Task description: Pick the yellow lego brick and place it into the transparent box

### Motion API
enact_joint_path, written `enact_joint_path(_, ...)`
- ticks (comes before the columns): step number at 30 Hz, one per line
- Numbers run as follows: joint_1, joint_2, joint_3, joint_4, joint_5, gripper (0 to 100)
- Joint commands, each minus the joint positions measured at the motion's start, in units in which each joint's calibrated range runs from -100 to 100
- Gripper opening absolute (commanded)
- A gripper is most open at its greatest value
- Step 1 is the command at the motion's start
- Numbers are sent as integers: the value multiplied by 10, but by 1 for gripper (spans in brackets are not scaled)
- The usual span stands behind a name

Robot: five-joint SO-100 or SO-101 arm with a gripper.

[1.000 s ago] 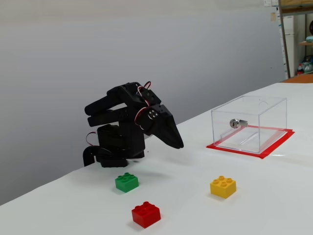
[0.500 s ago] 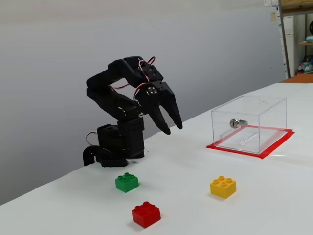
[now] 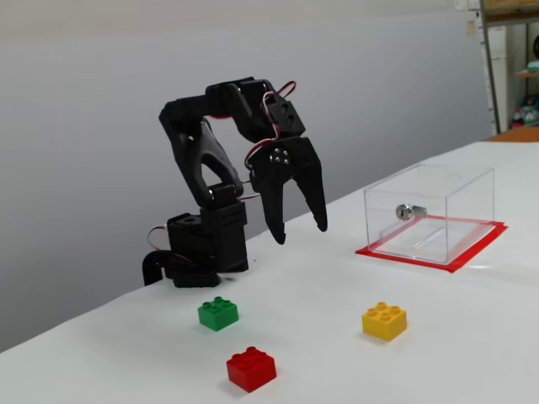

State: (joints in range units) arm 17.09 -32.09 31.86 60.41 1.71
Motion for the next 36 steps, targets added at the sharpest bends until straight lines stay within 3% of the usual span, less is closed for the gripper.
enact_joint_path(1,5,43,-59,-6,2,41)
enact_joint_path(19,-83,307,-269,-7,-2,41)
enact_joint_path(36,-77,439,-358,-7,1,41)
